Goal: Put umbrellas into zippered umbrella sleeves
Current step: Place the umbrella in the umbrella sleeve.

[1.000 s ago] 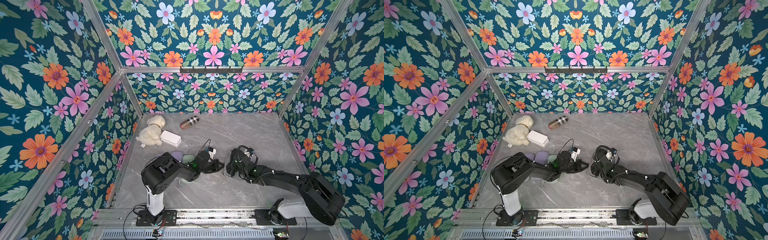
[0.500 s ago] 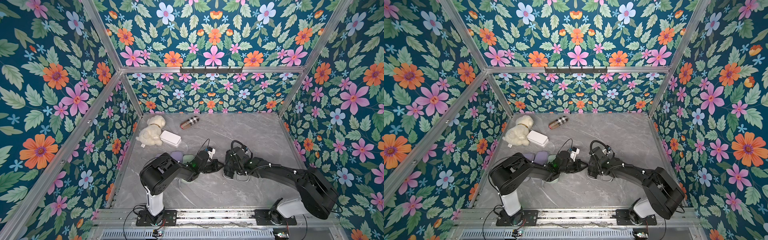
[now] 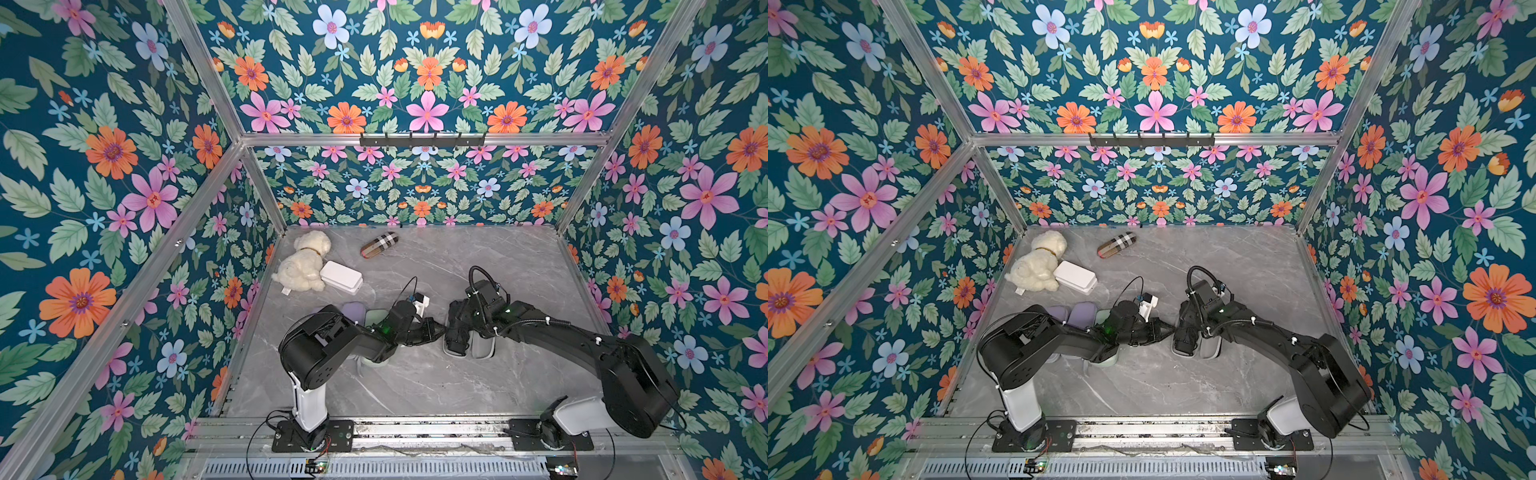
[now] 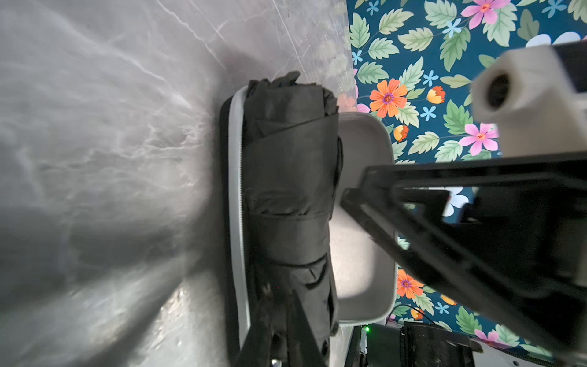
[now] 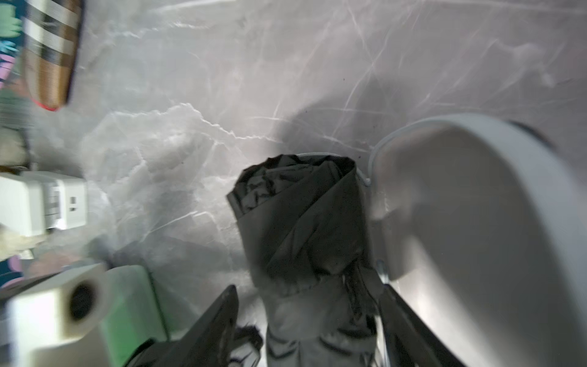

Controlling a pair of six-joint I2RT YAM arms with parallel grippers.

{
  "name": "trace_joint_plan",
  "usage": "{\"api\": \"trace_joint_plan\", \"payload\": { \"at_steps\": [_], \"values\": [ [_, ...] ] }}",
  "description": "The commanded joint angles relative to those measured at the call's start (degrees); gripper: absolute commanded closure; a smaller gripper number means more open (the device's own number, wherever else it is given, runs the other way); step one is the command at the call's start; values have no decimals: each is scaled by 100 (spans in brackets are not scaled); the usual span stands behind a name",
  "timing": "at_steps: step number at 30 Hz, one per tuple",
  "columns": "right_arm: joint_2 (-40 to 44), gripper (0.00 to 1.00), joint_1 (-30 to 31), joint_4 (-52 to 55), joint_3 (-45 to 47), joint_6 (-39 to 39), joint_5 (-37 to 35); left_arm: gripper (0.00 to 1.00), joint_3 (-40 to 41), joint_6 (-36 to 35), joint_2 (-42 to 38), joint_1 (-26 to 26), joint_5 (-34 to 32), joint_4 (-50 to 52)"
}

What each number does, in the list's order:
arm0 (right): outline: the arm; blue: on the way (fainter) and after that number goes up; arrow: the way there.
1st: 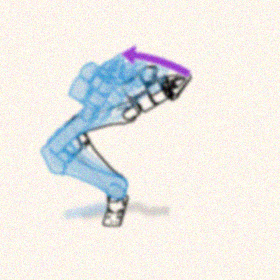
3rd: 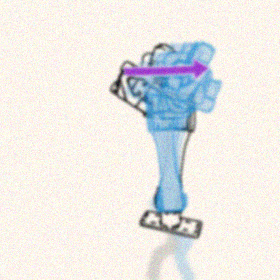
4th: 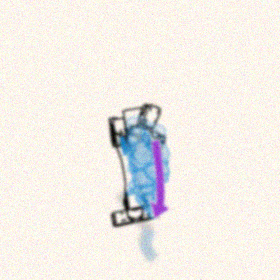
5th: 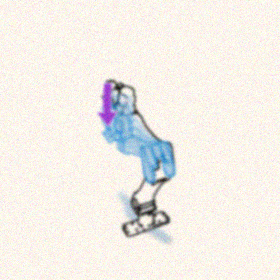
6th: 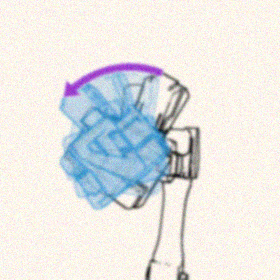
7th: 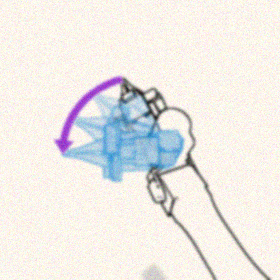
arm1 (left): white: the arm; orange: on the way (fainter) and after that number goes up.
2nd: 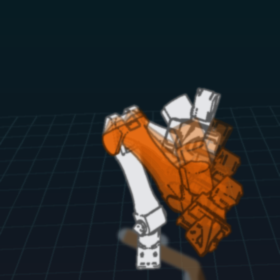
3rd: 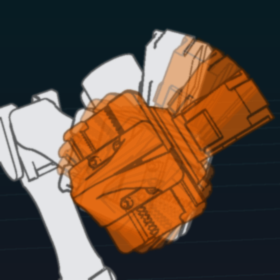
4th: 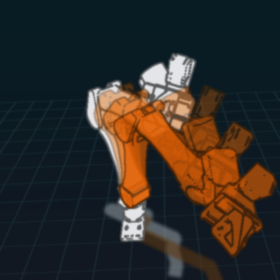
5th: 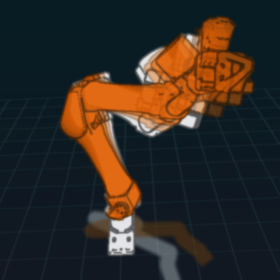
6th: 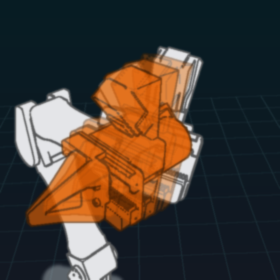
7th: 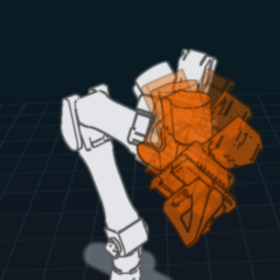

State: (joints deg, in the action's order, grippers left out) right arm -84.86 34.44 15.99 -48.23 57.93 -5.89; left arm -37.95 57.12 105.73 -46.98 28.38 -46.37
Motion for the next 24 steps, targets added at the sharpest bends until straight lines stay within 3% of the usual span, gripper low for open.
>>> {"api": "trace_joint_plan", "payload": {
  "at_steps": [1, 5, 9, 11, 14, 17, 22, 24],
  "values": [
    [-302, 41, -2, -164, 49, 189, 191, 87, 3, -53, 13, 29, 67, -162],
    [-410, 61, 6, -595, 597, 579, 628, 86, 58, -108, -103, 146, 75, -138],
    [-289, 62, -29, -289, 499, 528, 580, 76, -90, -221, -98, 222, 149, 64],
    [5, 57, -33, 11, 287, 242, 428, 66, -133, -305, -143, 264, 154, 216],
    [431, 38, -63, 630, -151, -296, 402, 53, -183, -488, -217, 340, 110, 456],
    [878, 29, -149, 1212, -499, -835, 608, 39, -349, -692, -187, 375, 124, 788],
    [1622, 22, -767, 2167, -435, -1239, 987, 28, -651, -1190, -198, 382, 106, 1455],
    [1895, 12, -1051, 2303, -149, -1380, 1184, 26, -801, -1416, -186, 382, 121, 1751]
  ]
}}
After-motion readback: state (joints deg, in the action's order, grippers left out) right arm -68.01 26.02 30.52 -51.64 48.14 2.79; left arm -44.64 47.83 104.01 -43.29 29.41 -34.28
